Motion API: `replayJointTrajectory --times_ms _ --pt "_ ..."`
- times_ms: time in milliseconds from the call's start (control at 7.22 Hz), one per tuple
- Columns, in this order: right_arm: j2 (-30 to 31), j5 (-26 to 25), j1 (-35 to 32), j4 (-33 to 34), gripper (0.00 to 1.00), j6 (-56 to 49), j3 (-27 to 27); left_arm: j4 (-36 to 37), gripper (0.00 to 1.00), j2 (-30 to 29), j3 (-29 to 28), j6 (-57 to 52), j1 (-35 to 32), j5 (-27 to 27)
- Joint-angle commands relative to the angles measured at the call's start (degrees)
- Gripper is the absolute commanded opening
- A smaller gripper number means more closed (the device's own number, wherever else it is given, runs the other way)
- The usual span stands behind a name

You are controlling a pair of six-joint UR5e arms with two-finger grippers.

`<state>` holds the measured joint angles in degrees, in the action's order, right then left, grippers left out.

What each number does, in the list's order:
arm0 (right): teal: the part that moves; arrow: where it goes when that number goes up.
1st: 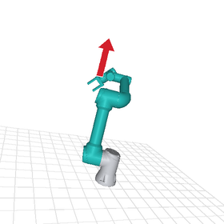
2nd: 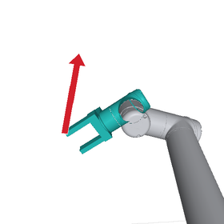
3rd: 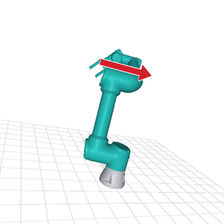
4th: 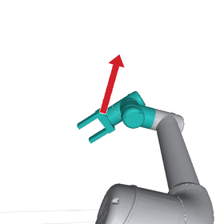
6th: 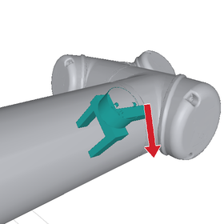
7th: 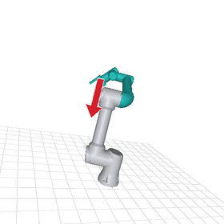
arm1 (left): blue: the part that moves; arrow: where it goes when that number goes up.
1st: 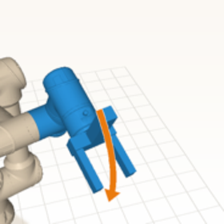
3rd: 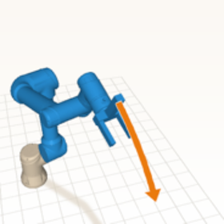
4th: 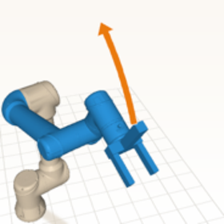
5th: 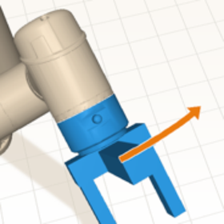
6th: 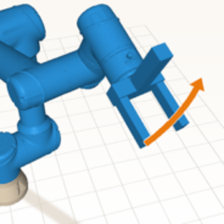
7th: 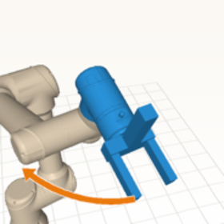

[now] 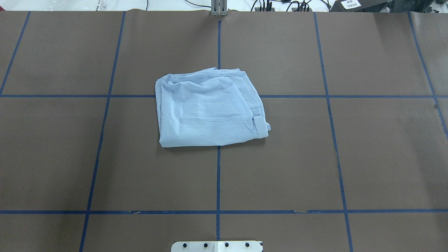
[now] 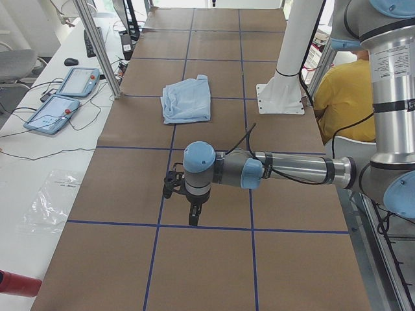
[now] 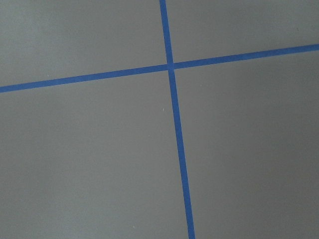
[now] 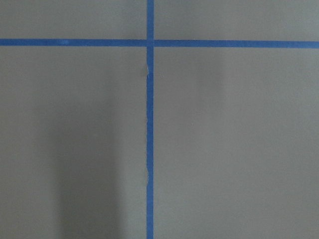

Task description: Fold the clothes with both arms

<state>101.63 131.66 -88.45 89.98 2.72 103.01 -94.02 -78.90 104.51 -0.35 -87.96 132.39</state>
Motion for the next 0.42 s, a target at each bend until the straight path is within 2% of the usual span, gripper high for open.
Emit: replayJointTrajectory --times_ms 0,277 --pt "-0.03 0.00 -0.05 0.02 1.00 0.00 0.00 0.07 1.00 0.07 -0.01 0.00 -0.02 -0.03" --pt "-0.12 0.00 -0.05 0.02 1.00 0.09 -0.09 0.07 1.00 0.07 -0.18 0.00 -0.02 -0.03"
